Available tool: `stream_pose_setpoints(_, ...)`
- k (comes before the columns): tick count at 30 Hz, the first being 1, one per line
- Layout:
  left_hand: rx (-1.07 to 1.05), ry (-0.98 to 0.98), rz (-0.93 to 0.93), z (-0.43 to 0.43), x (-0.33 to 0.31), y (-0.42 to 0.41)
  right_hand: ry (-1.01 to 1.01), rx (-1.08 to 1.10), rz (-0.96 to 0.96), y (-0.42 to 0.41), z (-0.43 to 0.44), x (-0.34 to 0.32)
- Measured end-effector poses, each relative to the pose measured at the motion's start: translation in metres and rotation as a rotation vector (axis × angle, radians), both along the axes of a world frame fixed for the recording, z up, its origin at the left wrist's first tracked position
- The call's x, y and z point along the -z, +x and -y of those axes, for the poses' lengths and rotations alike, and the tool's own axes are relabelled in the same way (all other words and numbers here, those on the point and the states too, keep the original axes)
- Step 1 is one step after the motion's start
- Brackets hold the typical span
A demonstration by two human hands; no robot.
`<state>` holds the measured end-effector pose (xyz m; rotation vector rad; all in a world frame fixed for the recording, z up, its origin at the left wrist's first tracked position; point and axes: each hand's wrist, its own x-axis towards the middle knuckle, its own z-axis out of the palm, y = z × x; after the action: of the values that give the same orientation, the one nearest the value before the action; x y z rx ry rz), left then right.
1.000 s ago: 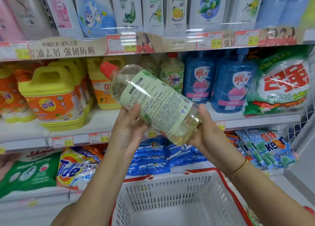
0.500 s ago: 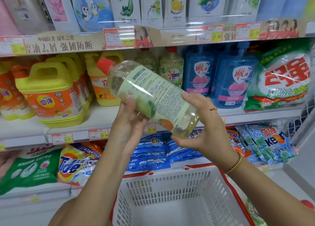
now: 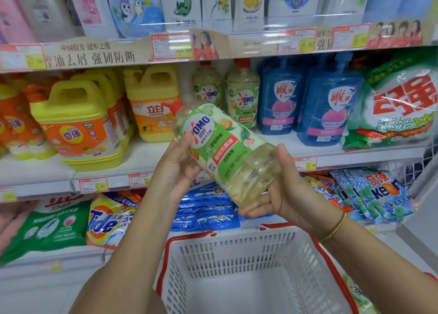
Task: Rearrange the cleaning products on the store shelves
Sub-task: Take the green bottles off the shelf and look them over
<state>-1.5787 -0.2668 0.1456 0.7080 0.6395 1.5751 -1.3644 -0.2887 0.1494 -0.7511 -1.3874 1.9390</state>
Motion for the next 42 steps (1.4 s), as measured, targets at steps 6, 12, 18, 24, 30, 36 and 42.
stream_pose_setpoints(6,0.129,-0.213,0.104,-0.004,0.003,0.011,0.083,0.020,0.092,0.006,0.008,-0.031)
stream_pose_setpoints(12,0.310,-0.249,0.285,-0.010,0.007,0.023,0.093,0.062,0.123,0.018,0.004,-0.044)
stream_pose_setpoints(18,0.270,-0.191,0.194,-0.012,-0.005,0.041,0.052,0.143,0.168,0.040,-0.019,-0.033)
stream_pose_setpoints(24,-0.093,0.040,-0.232,-0.023,-0.015,0.038,-0.071,0.289,0.025,0.050,-0.058,-0.009)
stream_pose_setpoints(30,-0.253,0.233,-0.780,-0.039,-0.043,0.048,0.082,0.325,0.134,0.041,-0.088,0.001)
stream_pose_setpoints(36,-0.092,0.375,-1.179,-0.083,-0.067,0.065,0.522,0.653,0.670,0.059,-0.102,0.012)
stream_pose_setpoints(42,-0.033,0.268,-1.293,-0.129,-0.052,0.069,0.778,0.701,1.118,0.060,-0.119,0.026)
